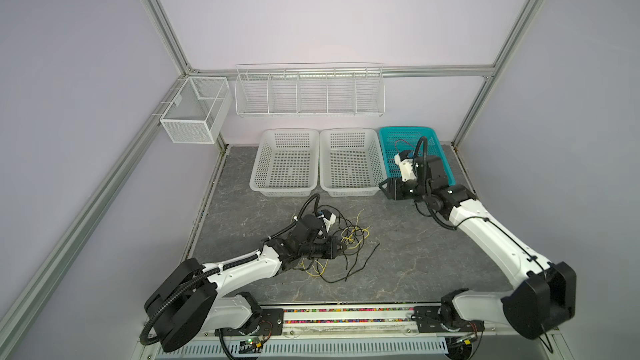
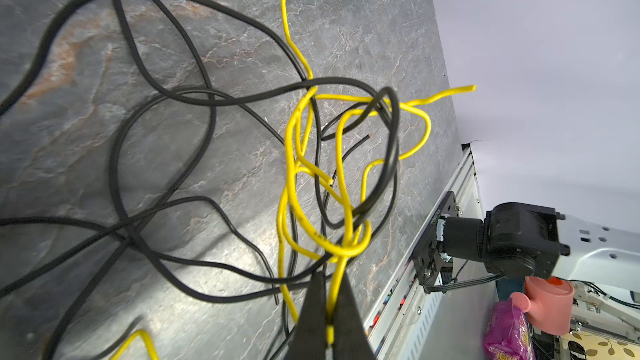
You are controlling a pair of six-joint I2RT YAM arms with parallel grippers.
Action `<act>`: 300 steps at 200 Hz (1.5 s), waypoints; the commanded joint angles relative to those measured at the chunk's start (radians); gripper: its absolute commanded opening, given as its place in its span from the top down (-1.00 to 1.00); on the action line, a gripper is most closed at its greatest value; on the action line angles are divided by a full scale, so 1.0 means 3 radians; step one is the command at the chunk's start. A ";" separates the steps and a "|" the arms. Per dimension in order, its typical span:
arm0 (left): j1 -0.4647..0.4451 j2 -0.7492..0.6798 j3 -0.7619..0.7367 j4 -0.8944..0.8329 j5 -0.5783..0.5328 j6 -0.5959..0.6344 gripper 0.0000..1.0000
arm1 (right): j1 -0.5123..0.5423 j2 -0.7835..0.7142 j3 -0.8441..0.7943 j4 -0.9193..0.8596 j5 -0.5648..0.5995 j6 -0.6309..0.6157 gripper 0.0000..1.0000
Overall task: Untangle the cables
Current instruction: 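Move the right gripper back to the wire tangle beside the left gripper, then grasp a black wire with the right gripper and lift it from the tangle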
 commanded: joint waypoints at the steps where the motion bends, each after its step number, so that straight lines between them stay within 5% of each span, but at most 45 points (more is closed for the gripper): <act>1: -0.0015 -0.0121 0.0111 0.0091 -0.0065 0.0008 1.00 | 0.0194 -0.0299 -0.0492 0.0353 -0.0454 0.0323 -0.24; 34: -0.0014 -0.0219 0.0082 0.0205 -0.0143 -0.0114 1.00 | 0.0667 -0.0699 -0.1103 0.0810 -0.0550 0.0680 -0.23; 72: -0.0020 -0.0279 0.0060 0.0310 -0.0221 -0.0221 1.00 | 0.1102 -0.0968 -0.1479 0.1020 -0.0124 0.0877 -0.19; 143: -0.0050 -0.0344 0.0025 0.0388 -0.0274 -0.0351 1.00 | 0.1522 -0.0650 -0.1596 0.1462 0.0341 0.1068 0.07; 182: -0.0071 -0.0454 -0.0049 0.0320 -0.0328 -0.0370 1.00 | 0.1686 -0.0519 -0.1418 0.1214 0.0813 0.1020 0.52; 225: -0.0071 -0.0610 -0.0175 0.0064 -0.0501 -0.0324 1.00 | 0.1686 -0.0923 -0.1381 0.0793 0.1211 0.0942 0.81; 300: -0.0066 -0.0461 -0.0254 -0.0083 -0.0608 -0.0313 1.00 | 0.1681 -0.1687 -0.0630 -0.0175 0.1565 0.0489 0.87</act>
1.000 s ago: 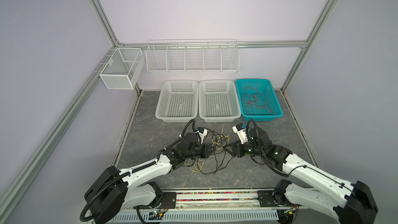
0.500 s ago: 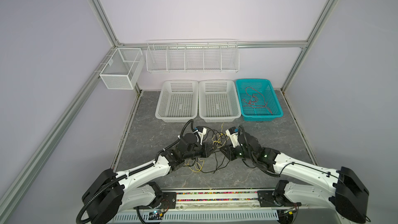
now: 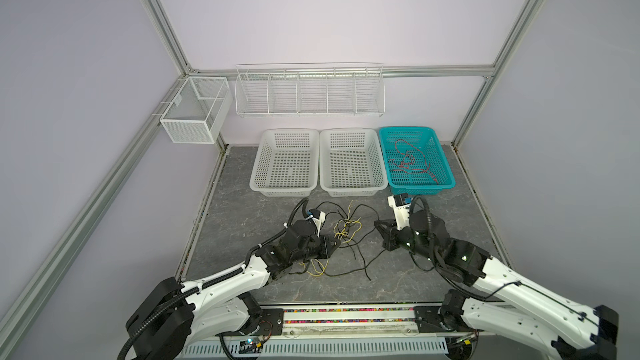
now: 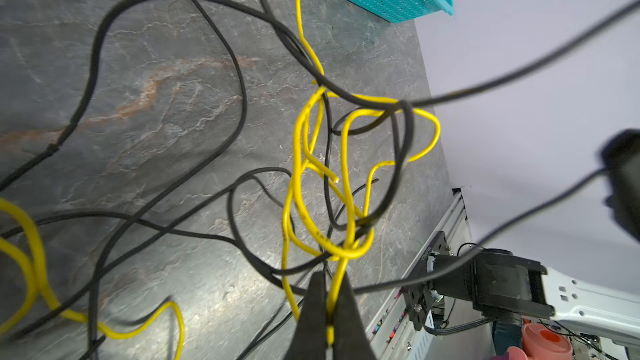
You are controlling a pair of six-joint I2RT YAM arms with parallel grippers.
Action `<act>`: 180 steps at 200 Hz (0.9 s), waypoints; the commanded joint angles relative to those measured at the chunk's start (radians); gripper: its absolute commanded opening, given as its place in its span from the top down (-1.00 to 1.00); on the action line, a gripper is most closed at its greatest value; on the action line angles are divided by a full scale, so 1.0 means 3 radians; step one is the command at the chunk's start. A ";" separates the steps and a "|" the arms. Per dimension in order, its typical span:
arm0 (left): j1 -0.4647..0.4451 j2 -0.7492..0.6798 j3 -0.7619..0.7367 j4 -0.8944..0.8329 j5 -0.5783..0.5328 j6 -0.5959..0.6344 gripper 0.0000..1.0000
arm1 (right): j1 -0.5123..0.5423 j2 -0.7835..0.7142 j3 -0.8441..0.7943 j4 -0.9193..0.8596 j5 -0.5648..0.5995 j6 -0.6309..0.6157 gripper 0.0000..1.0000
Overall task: Untangle the cables
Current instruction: 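Grasp a black wire with the right gripper and lift it from the tangle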
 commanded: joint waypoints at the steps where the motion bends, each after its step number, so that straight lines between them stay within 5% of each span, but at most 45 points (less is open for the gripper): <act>1: -0.0020 0.0062 -0.0023 -0.0093 -0.0100 0.0038 1.00 | 0.0014 -0.0152 0.0363 -0.0407 0.0225 -0.0255 0.87; 109: -0.0012 0.0182 -0.0152 -0.0162 -0.0243 0.0090 1.00 | 0.0014 0.0771 0.3516 -0.1485 0.0373 -0.1235 0.87; 180: -0.0007 0.0081 -0.0179 -0.0195 -0.0199 0.0104 1.00 | -0.0504 0.1695 0.4332 -0.1440 0.0226 -0.1565 0.87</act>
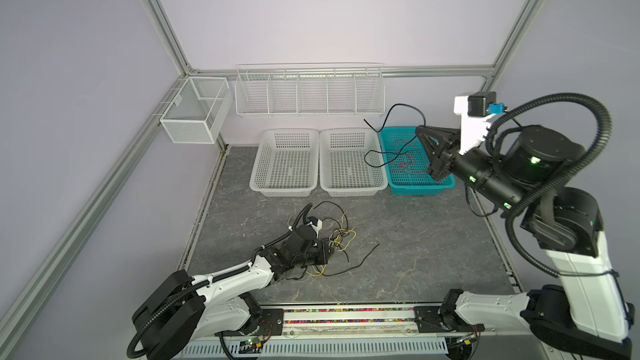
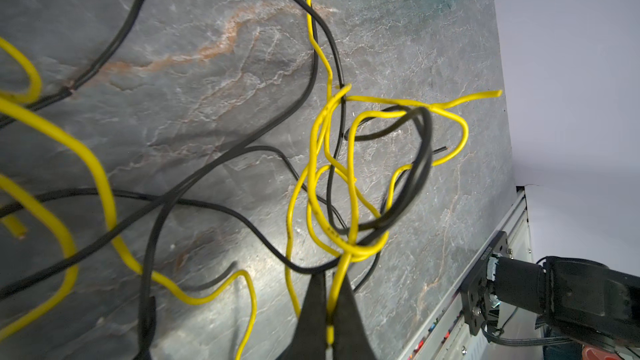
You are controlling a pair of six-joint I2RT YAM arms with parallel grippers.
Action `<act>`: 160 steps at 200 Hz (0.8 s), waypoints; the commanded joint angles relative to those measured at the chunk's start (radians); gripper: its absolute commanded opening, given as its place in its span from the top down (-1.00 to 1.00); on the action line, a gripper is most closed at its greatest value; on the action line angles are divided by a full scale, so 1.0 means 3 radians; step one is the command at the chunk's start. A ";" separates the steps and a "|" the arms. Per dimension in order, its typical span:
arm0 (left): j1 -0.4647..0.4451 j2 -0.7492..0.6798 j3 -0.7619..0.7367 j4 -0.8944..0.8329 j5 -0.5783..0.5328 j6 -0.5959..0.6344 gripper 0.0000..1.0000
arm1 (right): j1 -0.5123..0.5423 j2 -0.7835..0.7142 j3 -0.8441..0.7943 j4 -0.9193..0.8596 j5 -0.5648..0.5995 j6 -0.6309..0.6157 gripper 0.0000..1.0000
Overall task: Untangle the cables
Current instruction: 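Grasp a black wire with the right gripper and lift it from the tangle, then carry the black wire into the middle white basket and open the right gripper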
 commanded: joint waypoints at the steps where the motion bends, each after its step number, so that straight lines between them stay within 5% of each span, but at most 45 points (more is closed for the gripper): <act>1: -0.0004 -0.0097 -0.0029 -0.0024 -0.0018 0.0042 1.00 | -0.0267 0.0255 0.0084 -0.0041 -0.0161 -0.0123 0.87; 71: -0.0007 -0.0538 -0.0112 -0.0195 -0.0066 0.0050 1.00 | -0.0790 0.0821 0.0054 0.0464 -0.0738 0.0001 0.87; 160: -0.0005 -0.0617 -0.0269 -0.0108 -0.0072 -0.0003 1.00 | -0.0835 0.1194 0.0147 0.1111 -0.0954 -0.0086 0.87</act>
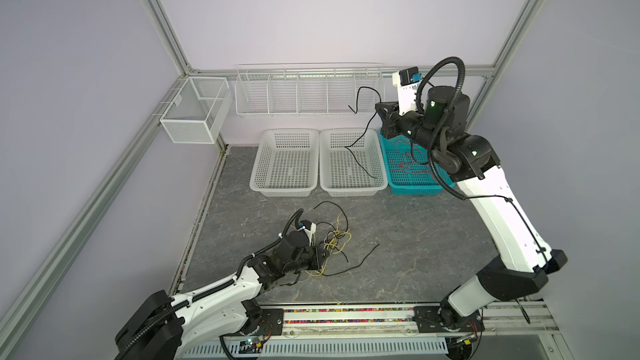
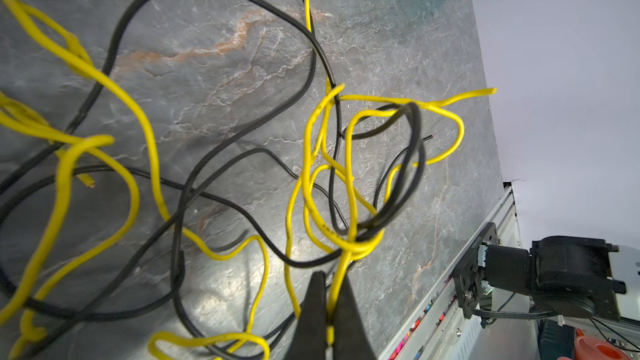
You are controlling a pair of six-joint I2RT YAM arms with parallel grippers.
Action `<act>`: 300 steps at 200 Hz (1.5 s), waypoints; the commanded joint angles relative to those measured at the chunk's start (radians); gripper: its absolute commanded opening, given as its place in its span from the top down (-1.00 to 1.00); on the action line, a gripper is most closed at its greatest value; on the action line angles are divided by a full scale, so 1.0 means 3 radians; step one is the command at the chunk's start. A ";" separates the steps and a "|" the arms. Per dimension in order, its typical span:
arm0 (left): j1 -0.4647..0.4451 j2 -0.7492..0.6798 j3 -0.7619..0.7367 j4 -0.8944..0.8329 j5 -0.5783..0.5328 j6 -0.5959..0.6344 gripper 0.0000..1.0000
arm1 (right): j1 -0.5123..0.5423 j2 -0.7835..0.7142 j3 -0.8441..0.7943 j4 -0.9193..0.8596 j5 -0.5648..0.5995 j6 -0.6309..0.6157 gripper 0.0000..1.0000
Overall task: Untangle the cables
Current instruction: 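Carry the black wire into the middle white basket and open the right gripper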
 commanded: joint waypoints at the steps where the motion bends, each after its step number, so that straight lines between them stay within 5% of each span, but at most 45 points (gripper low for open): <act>1: -0.0006 -0.0036 -0.0005 0.0045 -0.0050 -0.0001 1.00 | -0.0022 0.0045 -0.0105 0.0453 -0.0102 -0.0098 0.87; 59: -0.0005 -0.0116 -0.0075 0.0023 -0.0100 0.0017 1.00 | -0.0313 0.0103 -0.1145 0.1498 -0.0471 0.0193 0.87; 93: -0.0007 -0.0119 -0.0087 0.0039 -0.0124 0.0018 1.00 | -0.0399 0.0141 -0.1670 0.1833 -0.0377 0.0369 0.87; 148: -0.0004 -0.0085 -0.0066 0.0058 -0.0106 0.0011 1.00 | -0.0403 0.0551 -0.1897 0.1410 -0.0111 0.0682 0.86; 230: -0.0005 -0.0166 -0.0066 0.0033 -0.0092 -0.0055 1.00 | -0.0404 0.1355 -0.0942 0.0025 0.0040 0.0783 0.67; 300: -0.0006 -0.0181 -0.0006 0.0057 -0.0086 -0.0053 1.00 | -0.0401 0.0720 -0.1112 -0.0275 0.0057 0.0646 -0.06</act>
